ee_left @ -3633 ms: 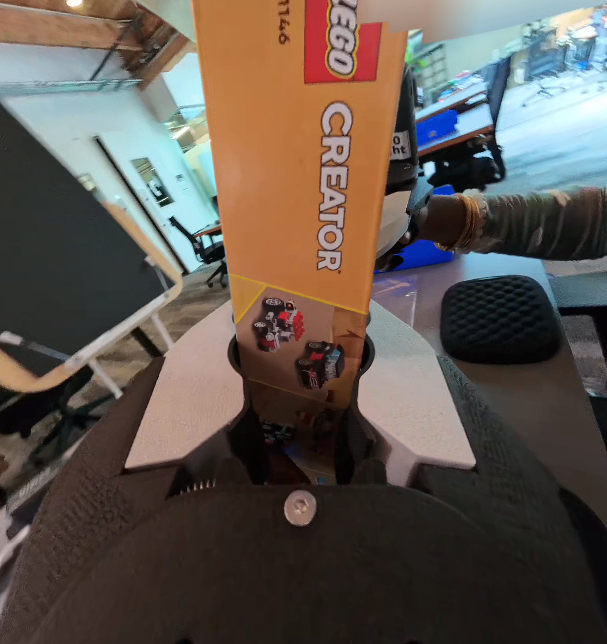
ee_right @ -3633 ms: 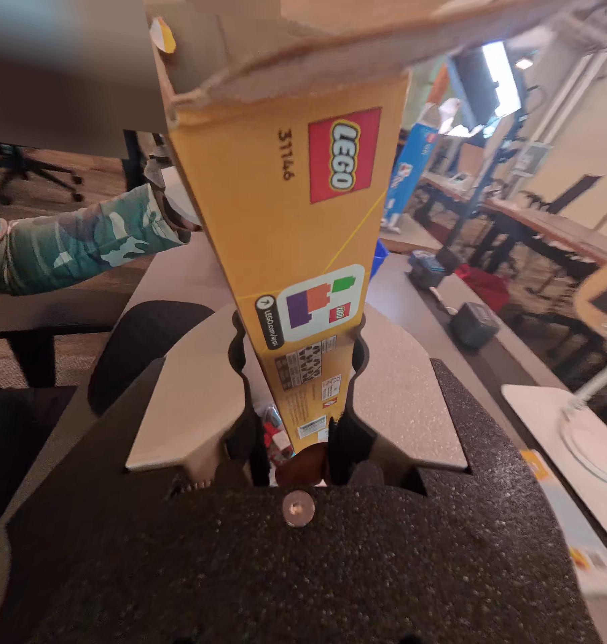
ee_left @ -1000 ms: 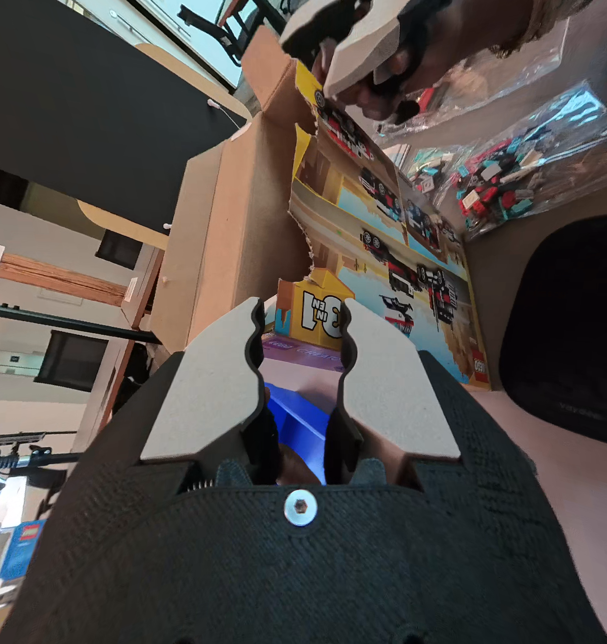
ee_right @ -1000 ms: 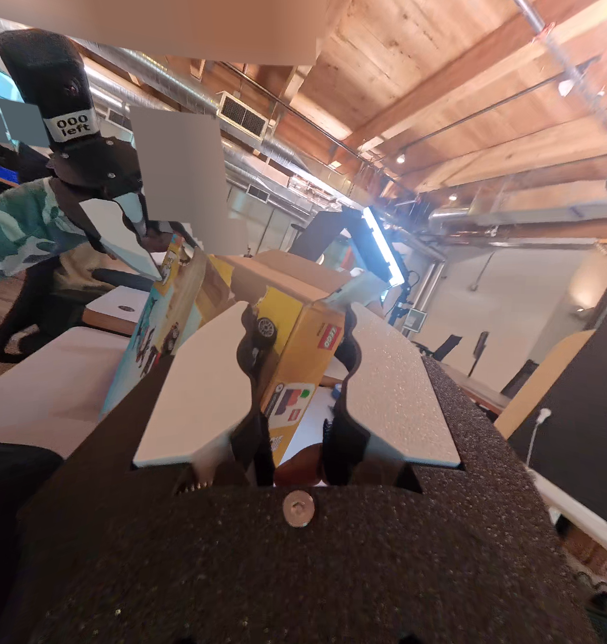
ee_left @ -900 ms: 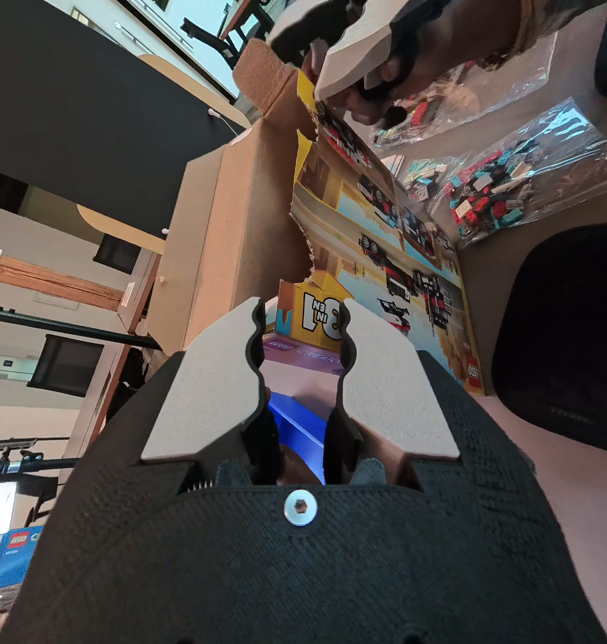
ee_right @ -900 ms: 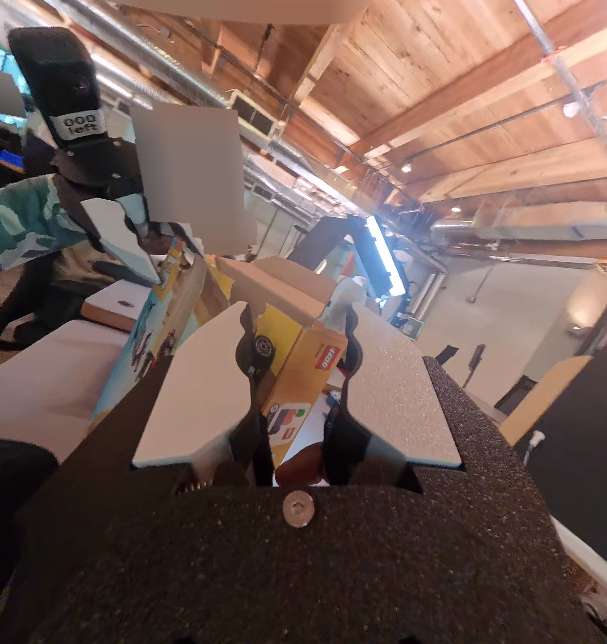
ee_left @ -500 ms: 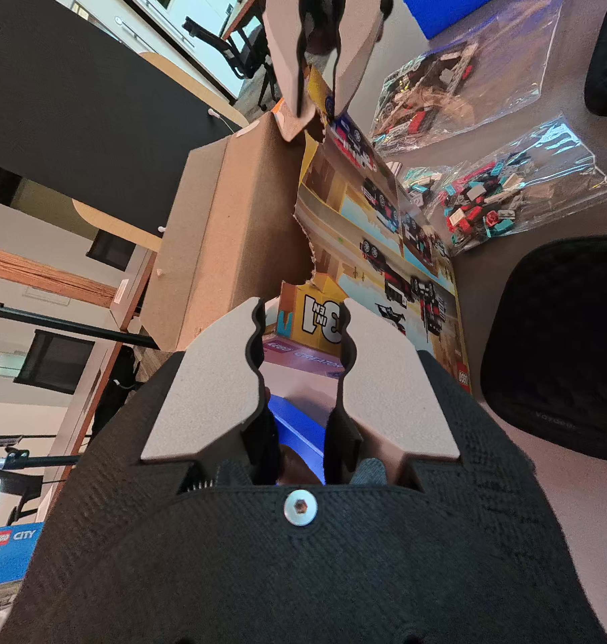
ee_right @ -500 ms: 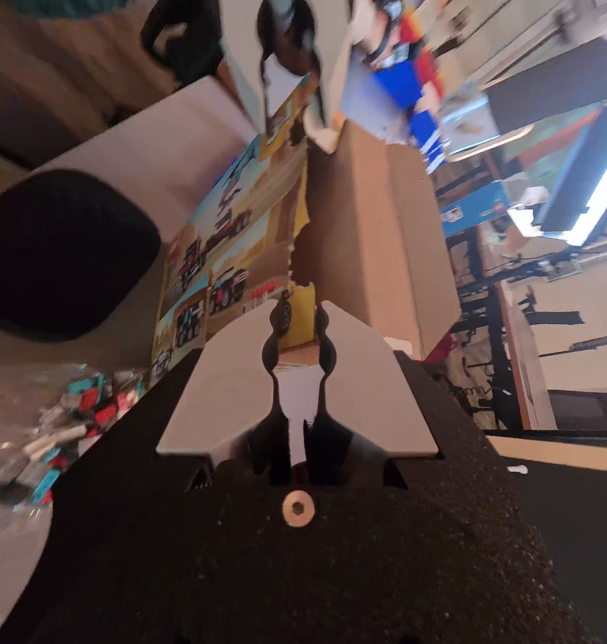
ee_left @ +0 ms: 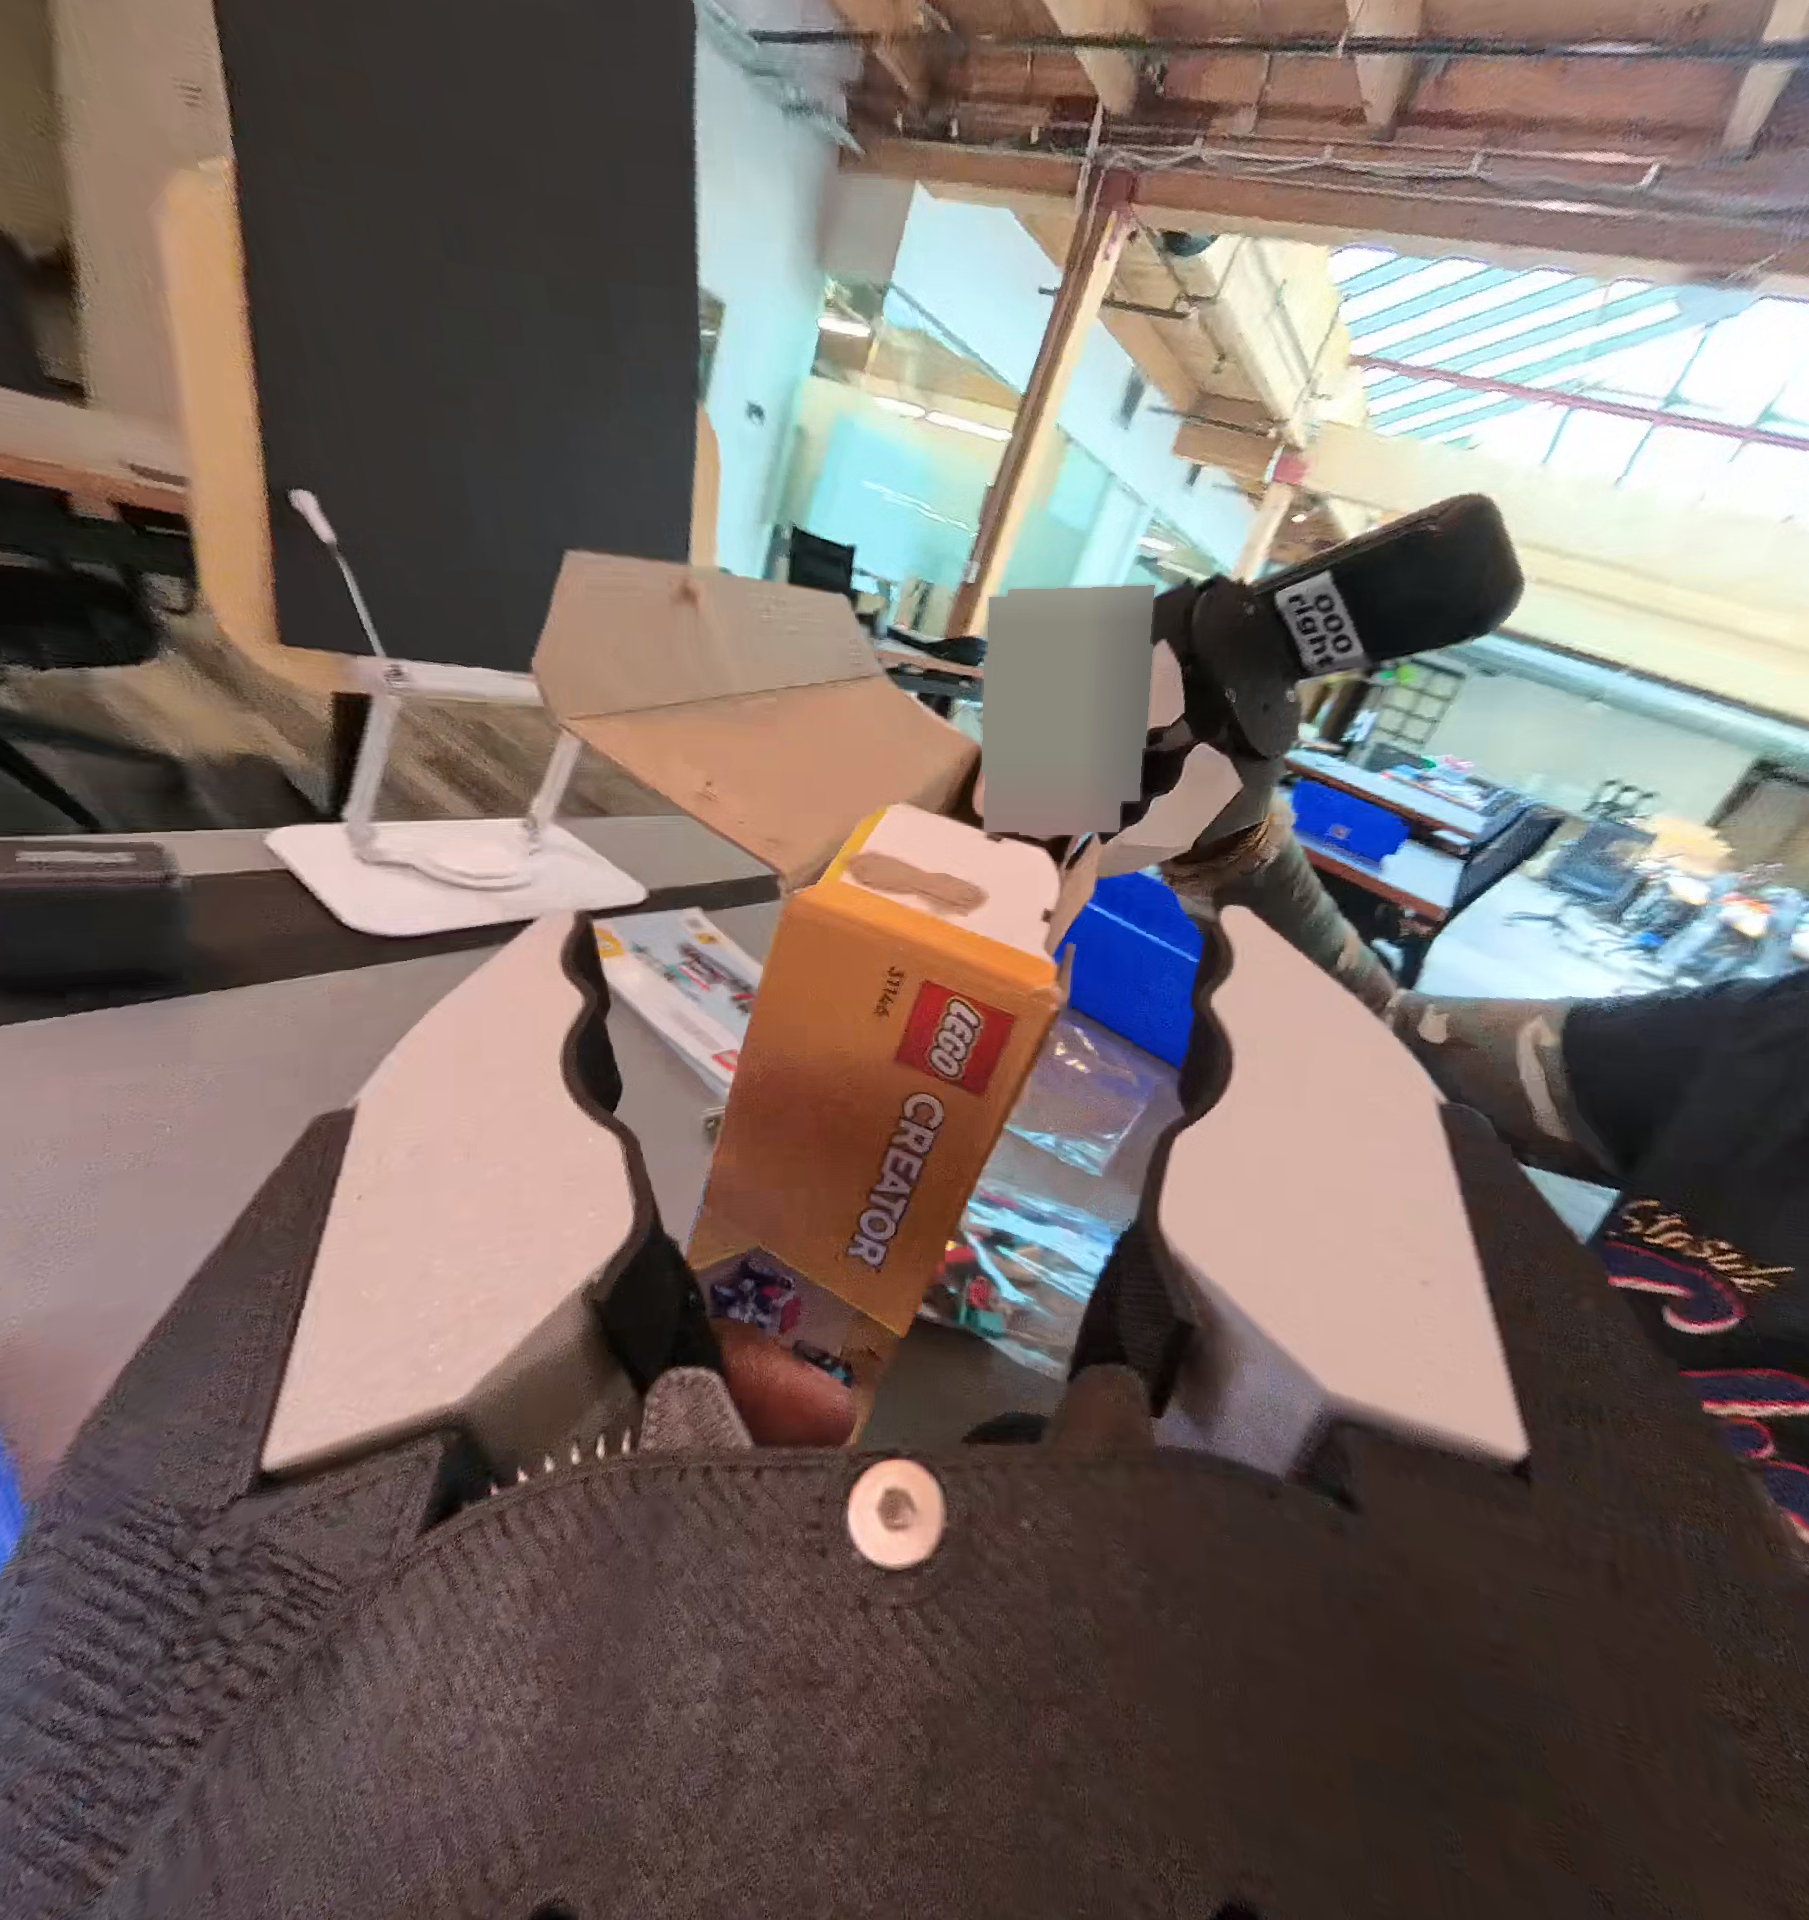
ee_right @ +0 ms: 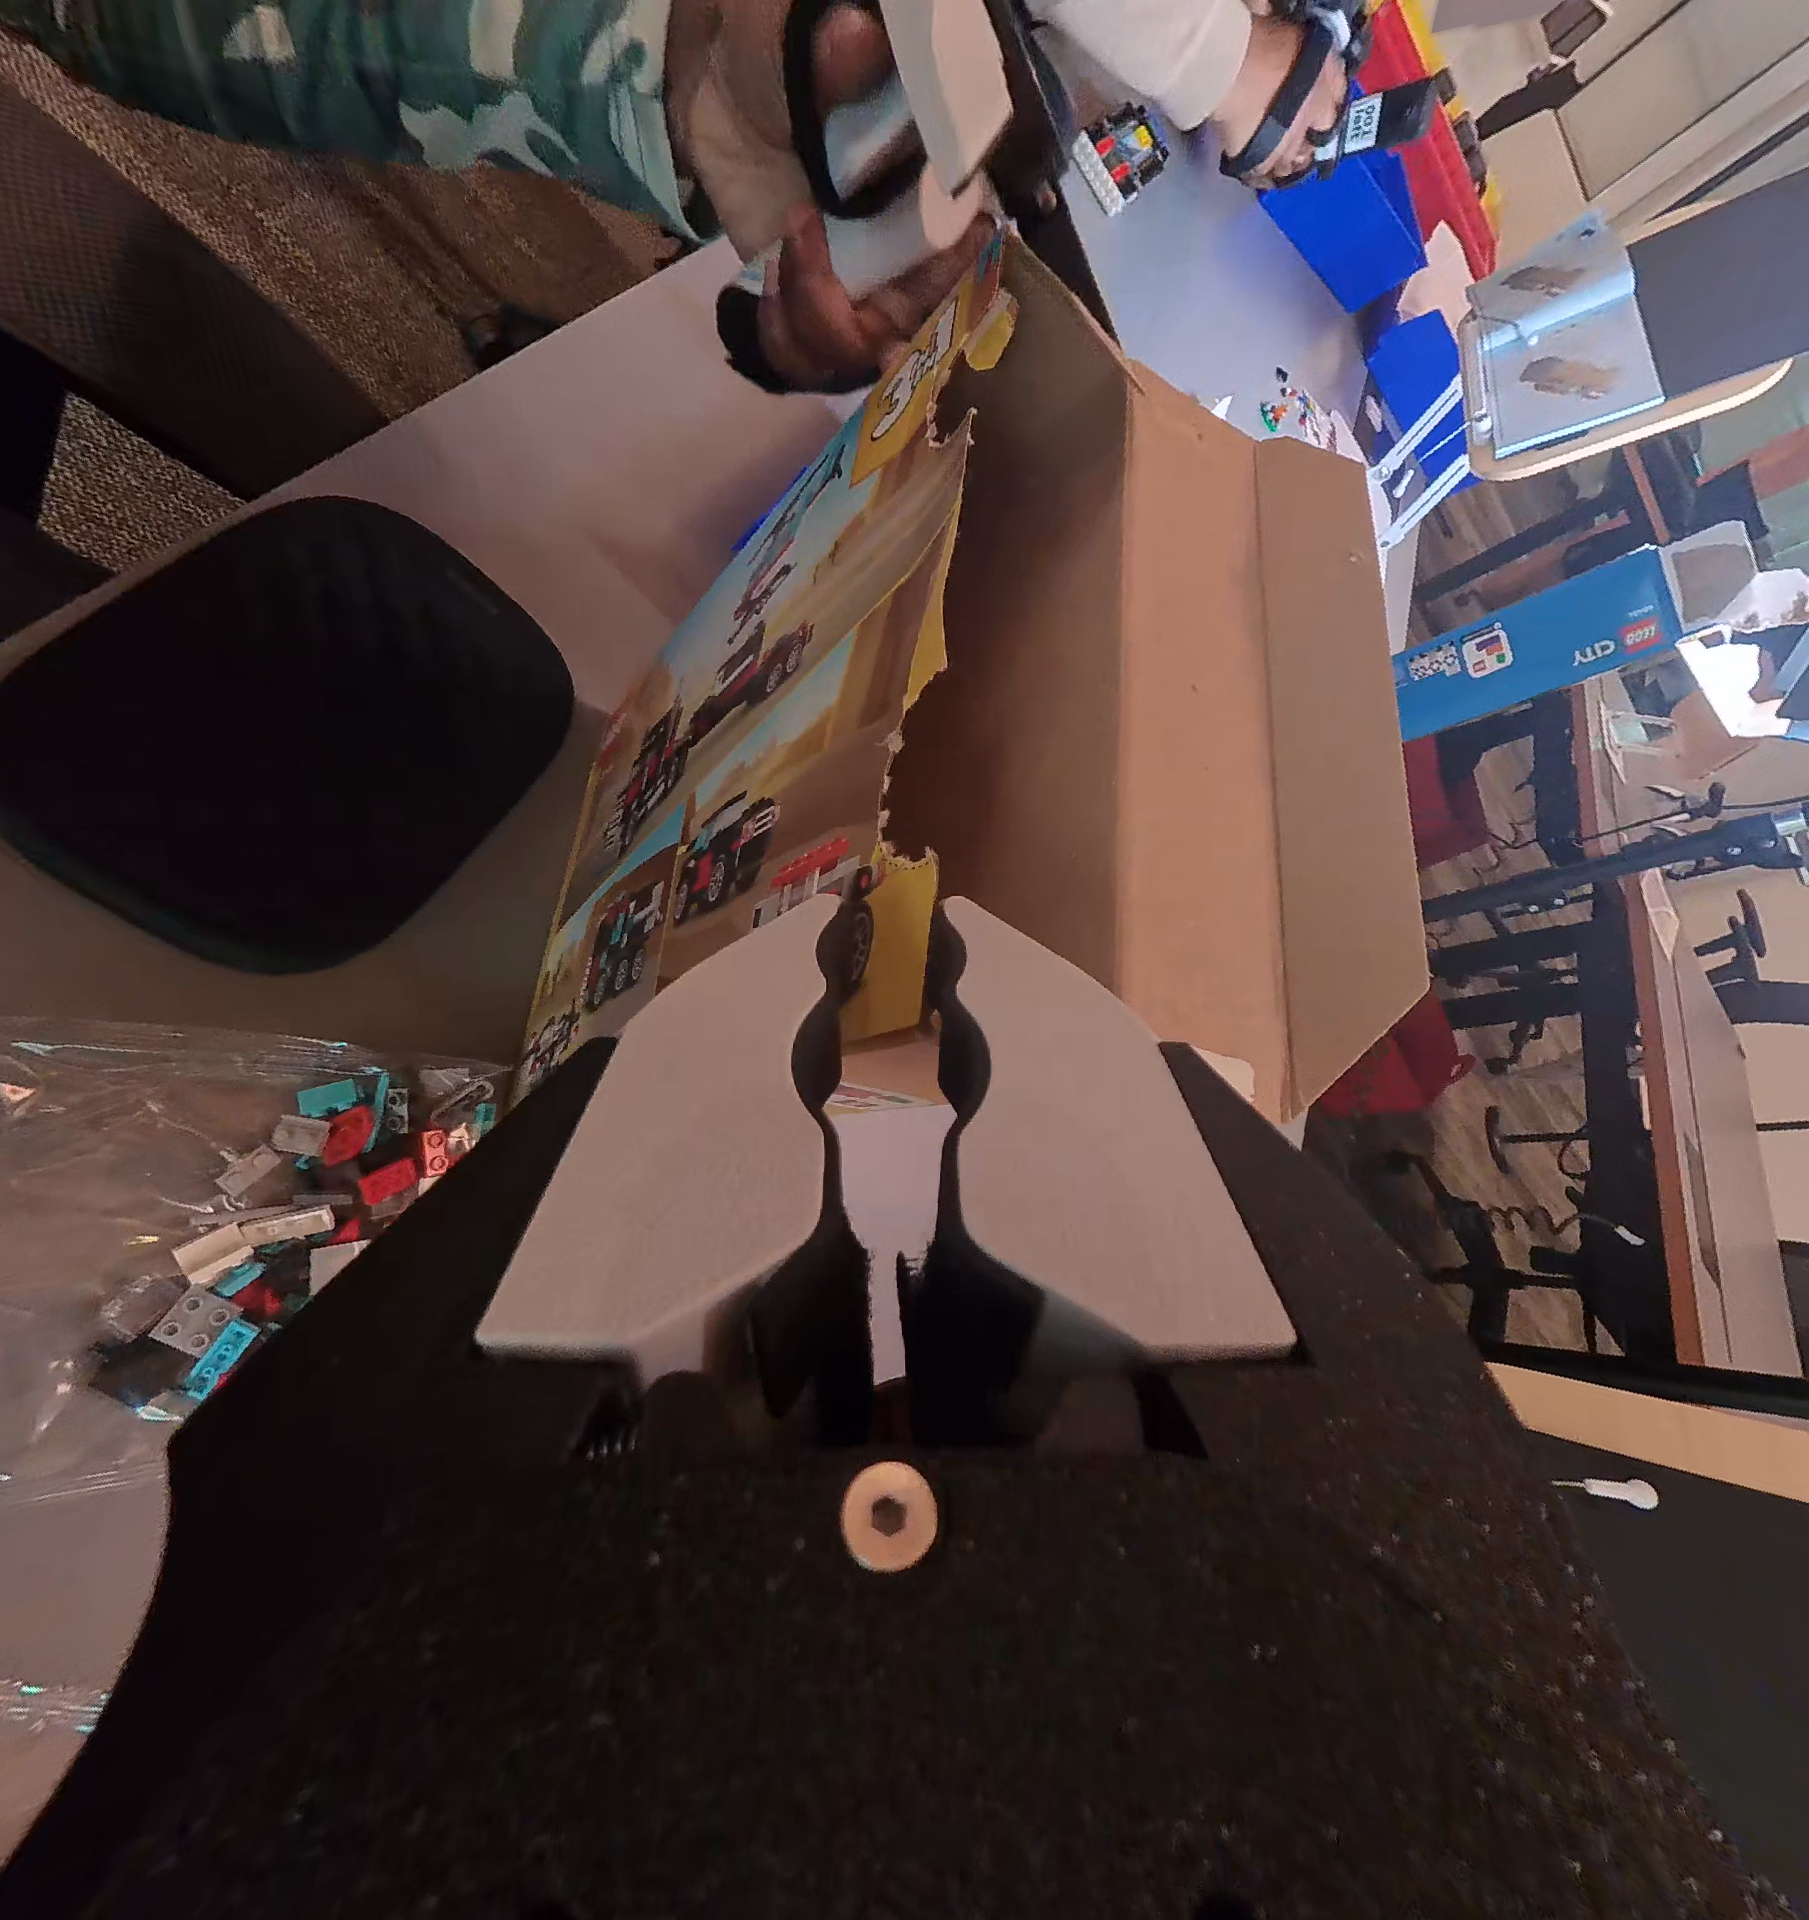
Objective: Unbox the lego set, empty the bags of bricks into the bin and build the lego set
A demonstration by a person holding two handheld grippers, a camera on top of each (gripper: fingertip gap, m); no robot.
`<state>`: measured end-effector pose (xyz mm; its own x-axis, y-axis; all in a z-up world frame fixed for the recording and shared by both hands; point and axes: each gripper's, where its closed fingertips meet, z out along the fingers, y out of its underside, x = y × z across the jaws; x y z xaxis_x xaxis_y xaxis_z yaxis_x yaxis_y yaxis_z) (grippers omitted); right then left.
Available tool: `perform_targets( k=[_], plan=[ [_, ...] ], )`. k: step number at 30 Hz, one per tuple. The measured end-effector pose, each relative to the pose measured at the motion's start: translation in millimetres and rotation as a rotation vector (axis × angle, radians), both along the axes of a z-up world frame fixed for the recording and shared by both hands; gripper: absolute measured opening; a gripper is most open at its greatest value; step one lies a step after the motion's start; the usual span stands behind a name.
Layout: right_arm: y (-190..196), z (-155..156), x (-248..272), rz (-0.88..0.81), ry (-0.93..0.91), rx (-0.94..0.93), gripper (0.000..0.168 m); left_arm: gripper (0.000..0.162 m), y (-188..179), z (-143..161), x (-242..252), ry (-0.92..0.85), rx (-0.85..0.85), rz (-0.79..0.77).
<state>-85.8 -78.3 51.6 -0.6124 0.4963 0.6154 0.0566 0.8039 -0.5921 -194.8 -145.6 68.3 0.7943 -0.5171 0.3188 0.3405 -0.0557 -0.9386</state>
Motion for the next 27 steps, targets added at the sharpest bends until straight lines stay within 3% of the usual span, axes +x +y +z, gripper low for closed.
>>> perform_targets(
  k=[4,11,16,19,23,27],
  plan=[
    [0.5,0.1,-0.2,0.002,-0.019,-0.031,0.013,0.084,-2.3,17.1,4.6,0.03,0.152,-0.034],
    [6.9,0.8,1.3,0.017,-0.058,-0.151,0.01,0.071,-1.1,9.9,12.1,0.524,0.287,0.124],
    [8.5,0.7,0.2,0.031,-0.081,-0.18,0.009,0.053,-4.5,14.6,17.0,0.609,0.411,0.16],
    [7.3,1.0,-2.3,0.048,-0.074,-0.188,0.01,0.05,-4.5,13.1,13.7,0.593,0.42,0.168],
    [5.3,9.1,-6.9,0.077,0.092,-0.2,0.017,0.047,-2.4,5.5,8.8,0.589,0.398,0.164],
    [10.9,41.8,13.6,0.135,0.381,-0.496,0.032,0.047,-2.1,5.1,8.5,0.586,0.397,0.146]
  ],
)
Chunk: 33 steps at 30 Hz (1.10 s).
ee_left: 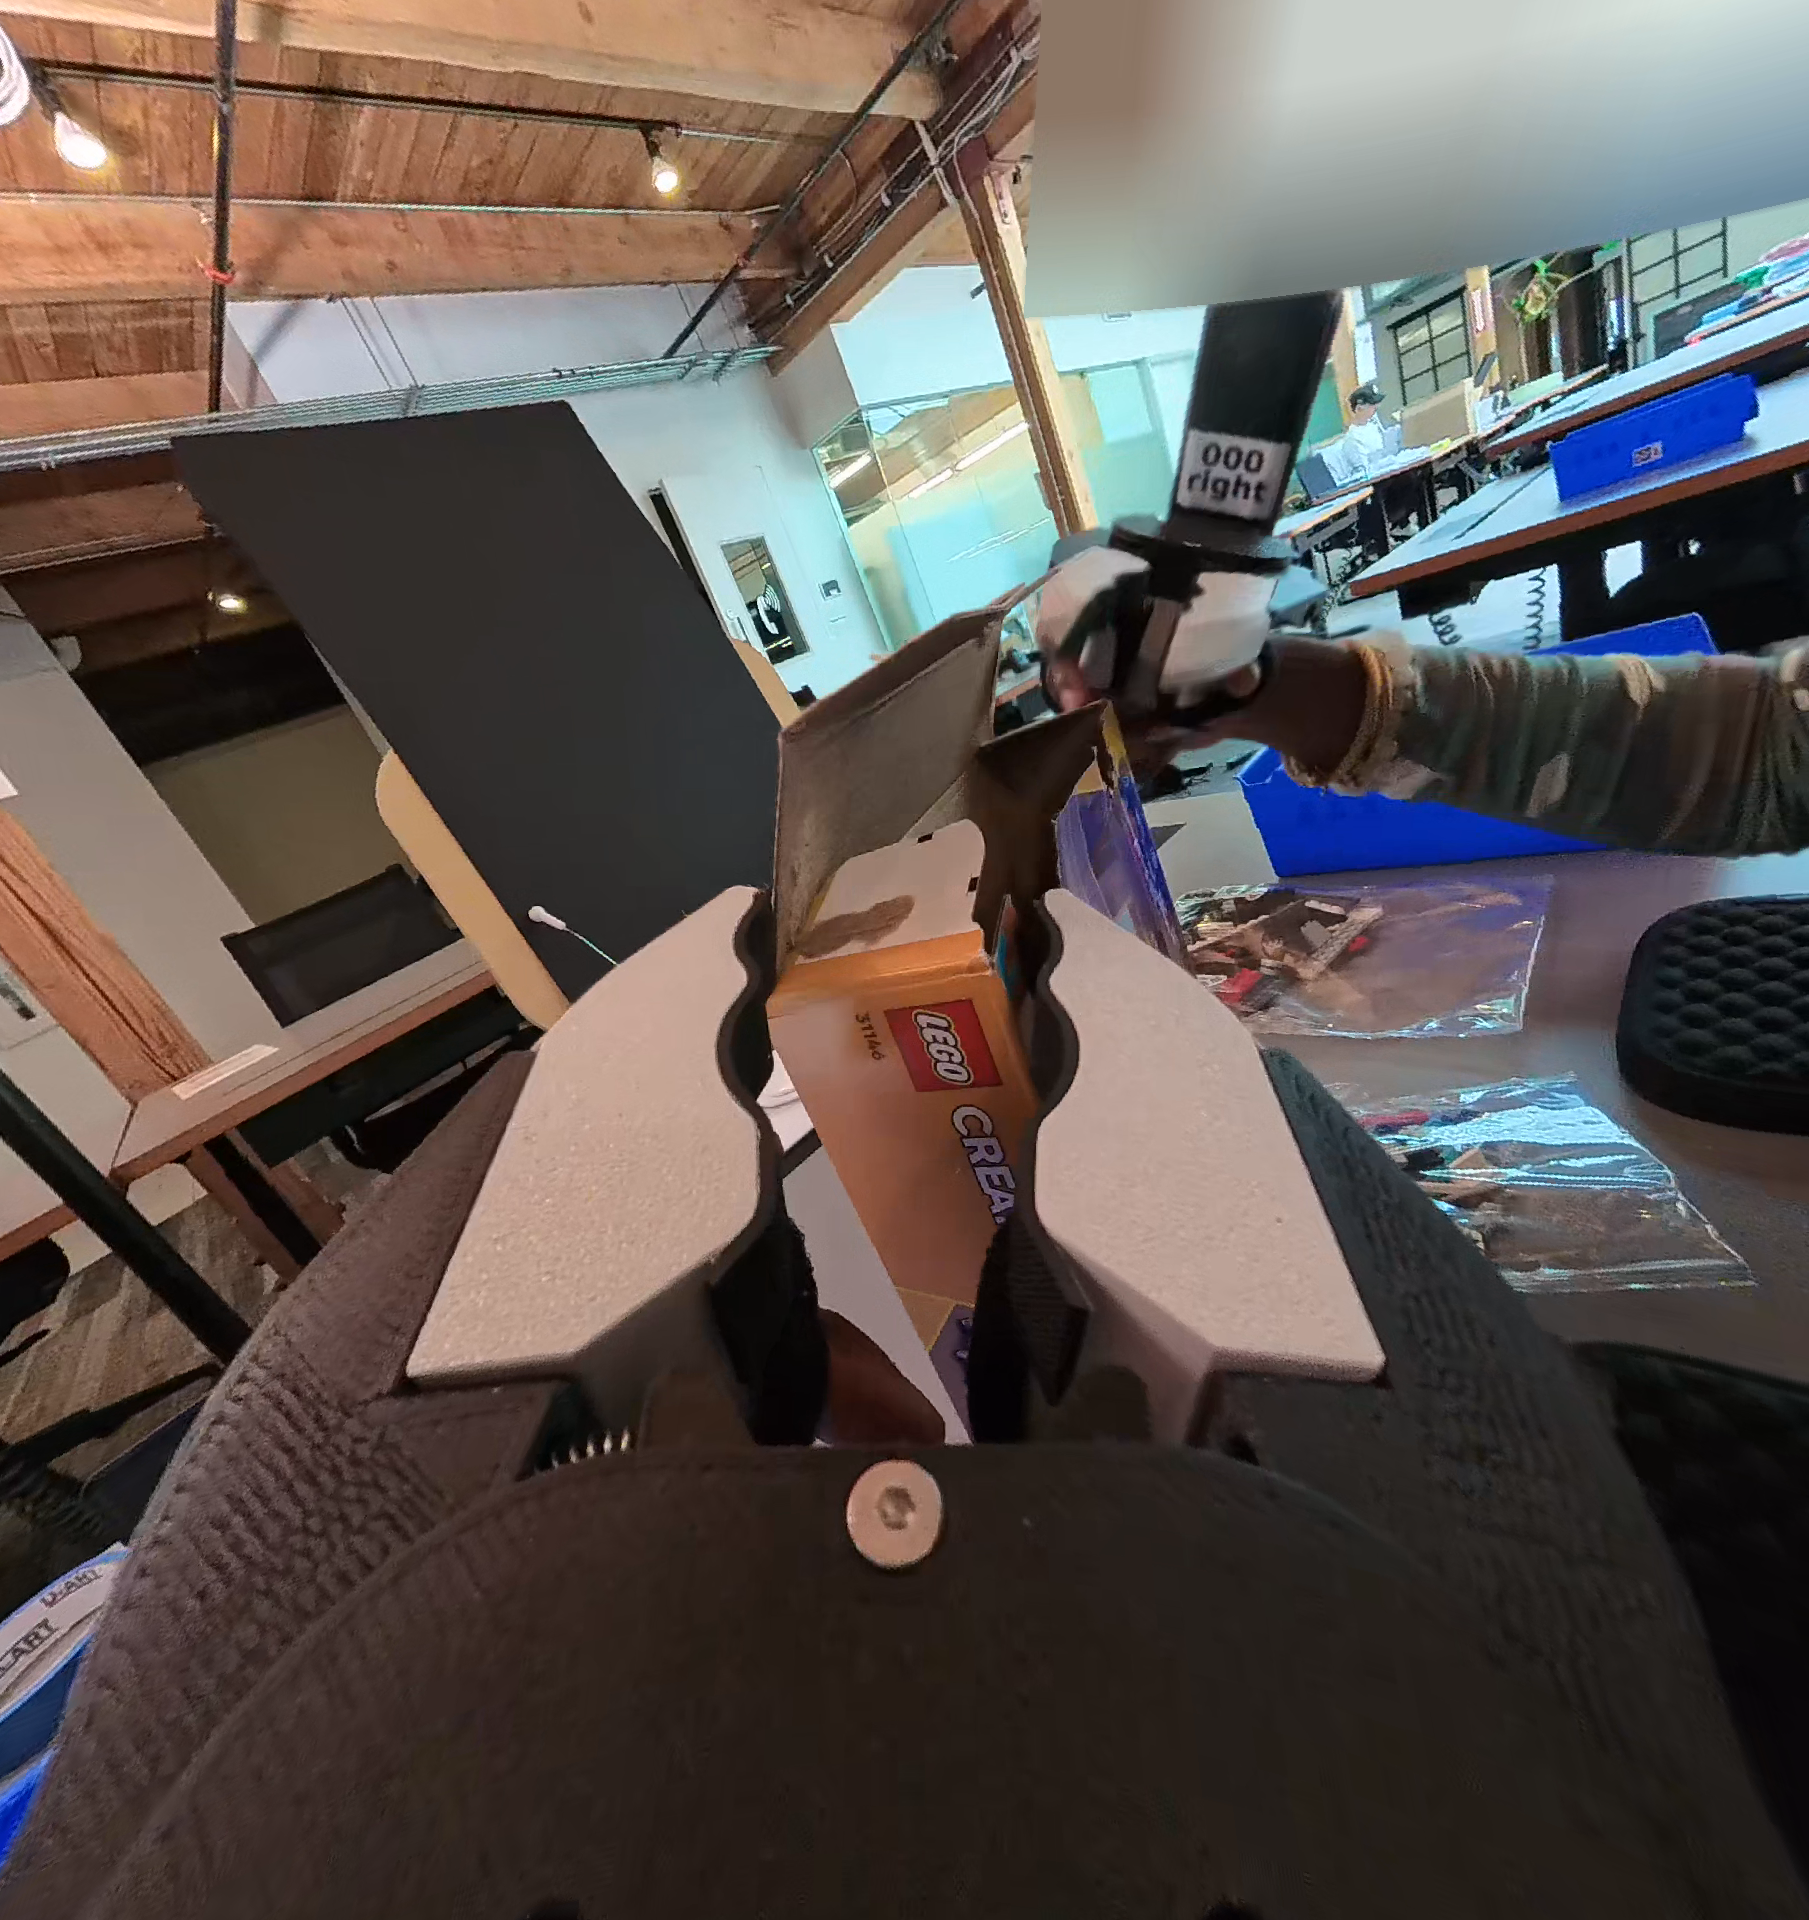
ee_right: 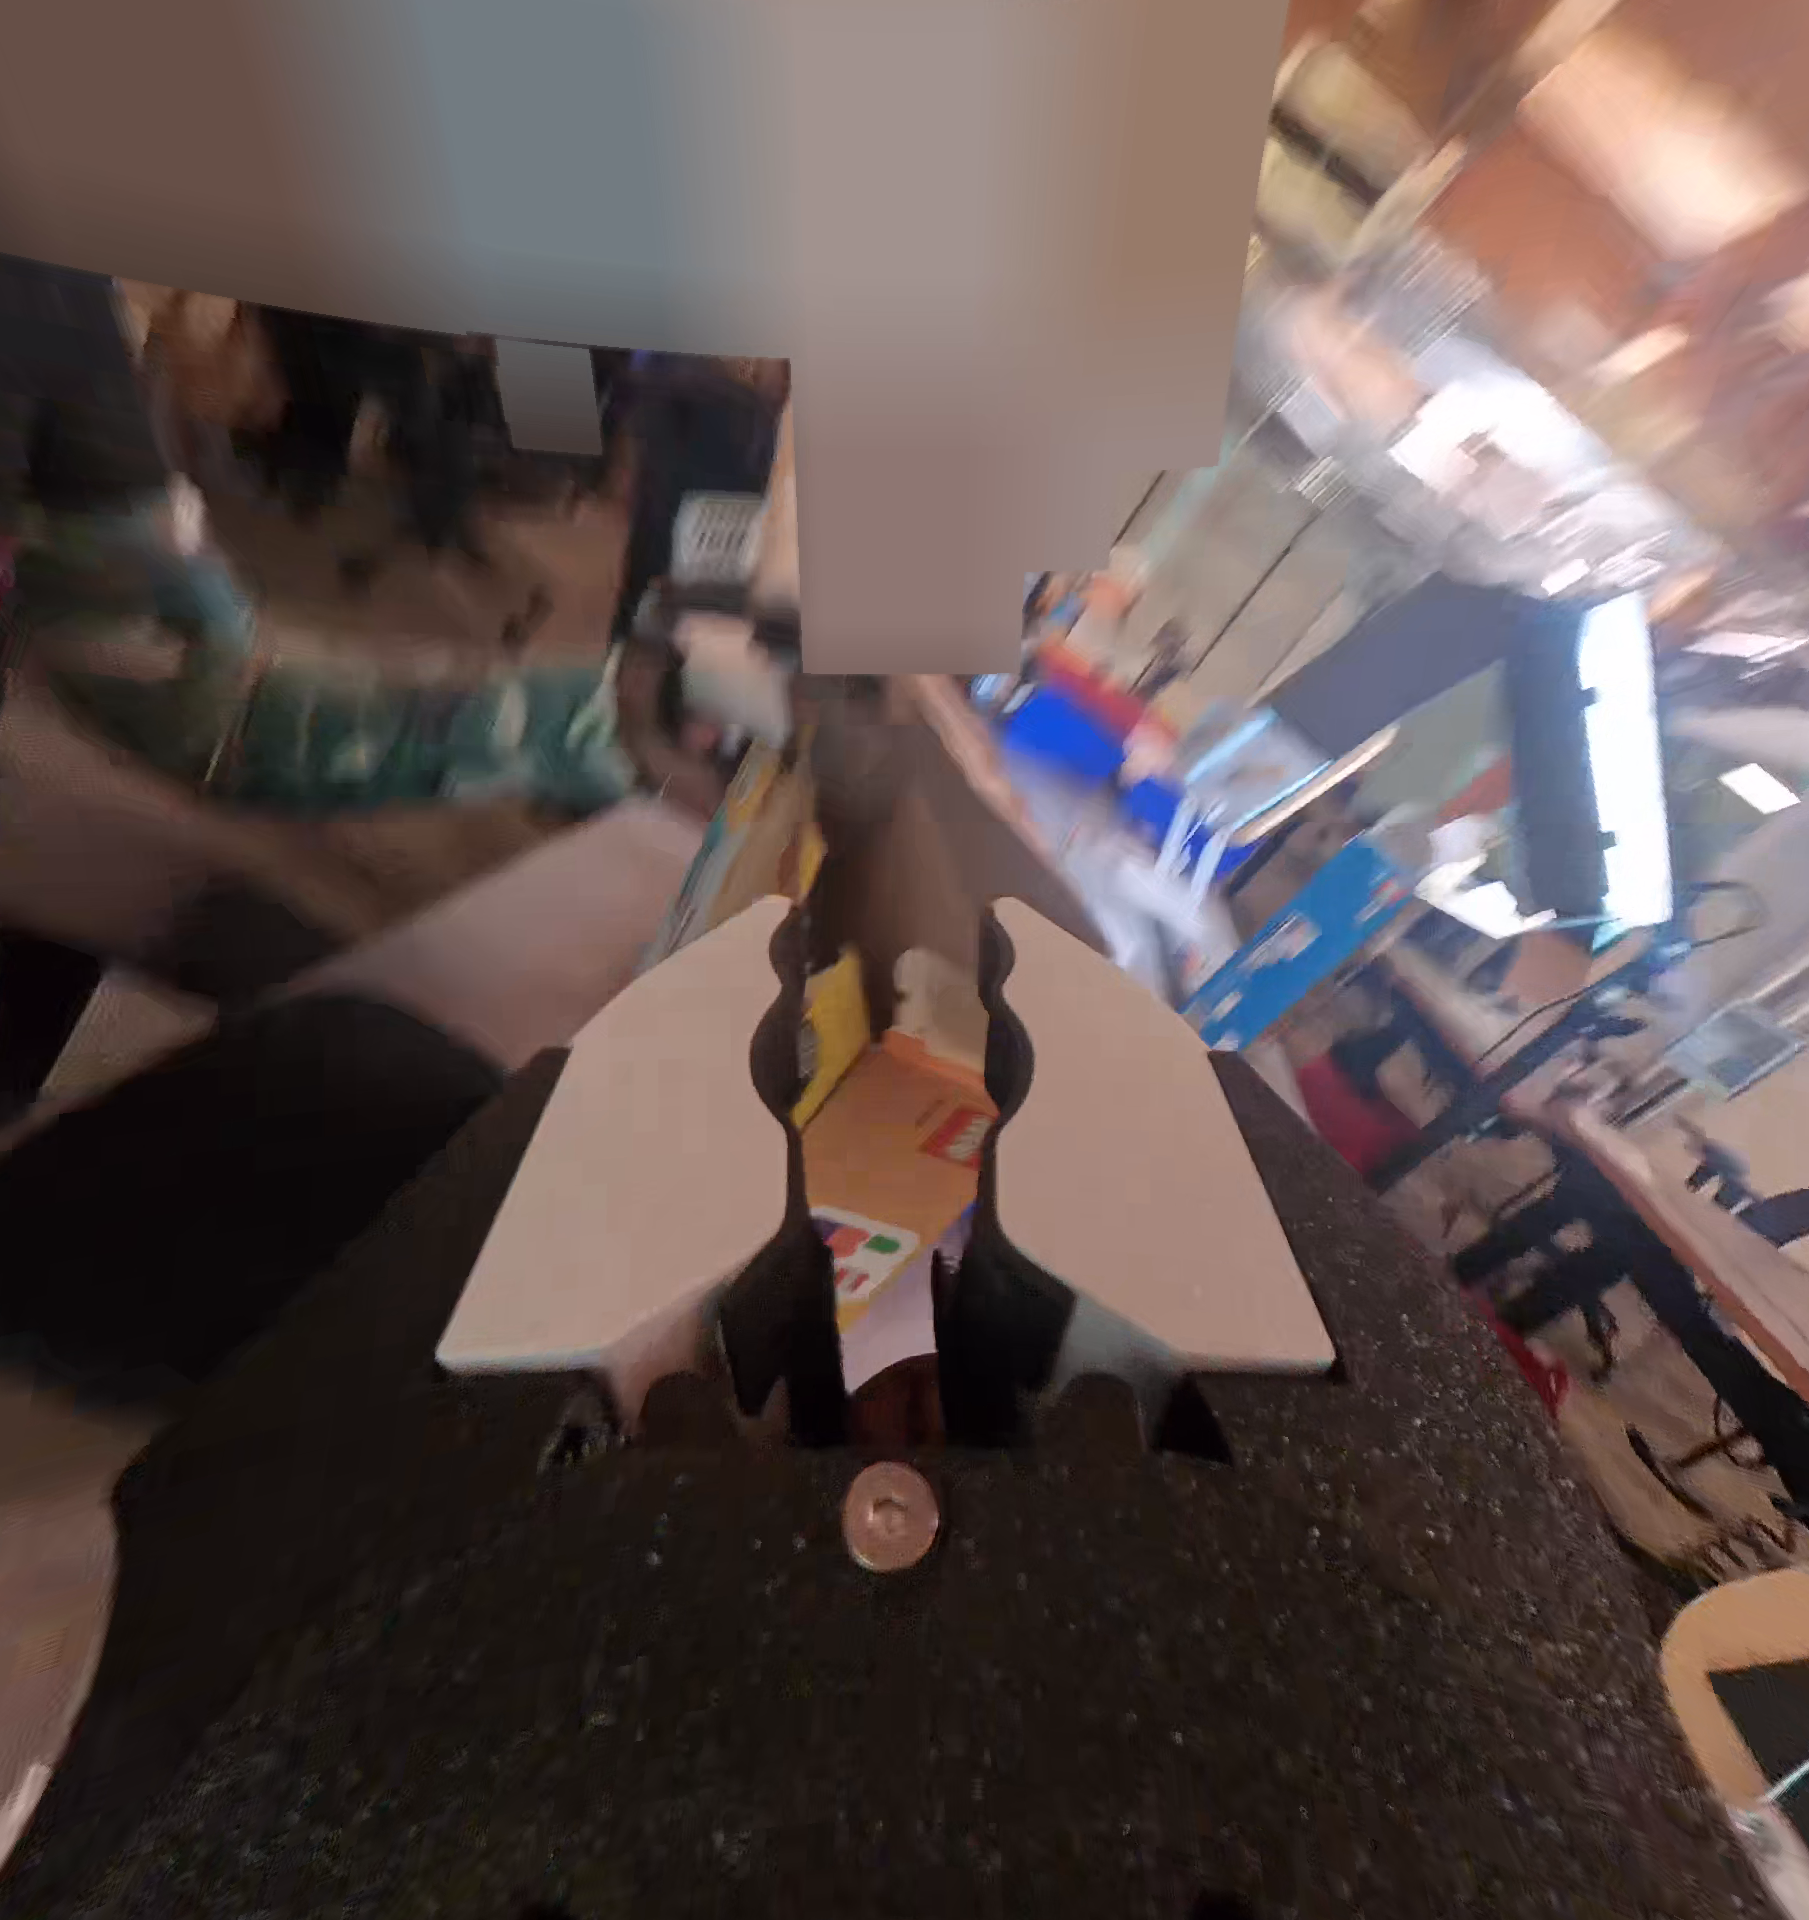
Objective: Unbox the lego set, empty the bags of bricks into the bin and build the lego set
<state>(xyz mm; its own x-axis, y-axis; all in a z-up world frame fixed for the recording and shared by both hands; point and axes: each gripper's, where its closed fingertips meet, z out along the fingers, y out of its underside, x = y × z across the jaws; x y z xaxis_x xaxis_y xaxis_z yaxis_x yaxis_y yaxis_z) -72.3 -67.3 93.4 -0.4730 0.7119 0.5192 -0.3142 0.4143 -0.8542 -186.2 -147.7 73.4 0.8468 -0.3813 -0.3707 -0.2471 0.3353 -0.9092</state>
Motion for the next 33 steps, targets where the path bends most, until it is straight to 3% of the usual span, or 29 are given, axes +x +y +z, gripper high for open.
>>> perform_targets(
  k=[3,5,6,11,15,20,23,25,28,33],
  plan=[
    [30.3,19.4,12.5,-0.011,0.2,-0.257,0.06,0.047,1.2,-0.4,-1.6,-0.011,-0.01,-0.009],
    [34.2,3.3,-0.1,-0.052,0.152,-0.219,0.081,0.046,0.6,-0.6,-0.6,-0.006,-0.012,-0.018],
    [29.5,-4.5,-6.8,-0.051,0.119,-0.173,0.083,0.046,0.1,-0.7,0.1,-0.004,-0.015,-0.022],
    [2.5,-1.9,-16.1,-0.009,0.162,0.0,0.062,0.046,1.0,-1.1,-1.4,-0.003,-0.025,-0.006],
    [2.2,-10.7,-14.8,-0.044,0.166,0.097,0.028,0.045,1.0,-2.0,-3.1,-0.013,-0.035,-0.002],
    [0.2,-12.8,-13.7,-0.035,0.117,0.112,0.025,0.048,0.7,-2.6,-2.5,0.019,-0.046,-0.01],
    [-1.0,-13.4,-13.7,-0.019,0.065,0.128,0.024,0.07,-5.4,-3.8,1.6,0.114,-0.105,-0.055],
    [-1.3,-13.6,-14.0,-0.019,0.062,0.143,0.023,0.083,-13.3,9.9,3.0,0.053,-0.134,-0.114],
    [-2.2,-13.7,-14.2,-0.018,0.068,0.157,0.023,0.087,-13.4,36.0,-4.7,-0.221,-0.234,-0.182],
    [-3.8,-13.7,-13.5,-0.011,0.074,0.173,0.023,0.099,14.6,13.0,-6.6,-0.453,-0.544,-0.274]
  ],
)
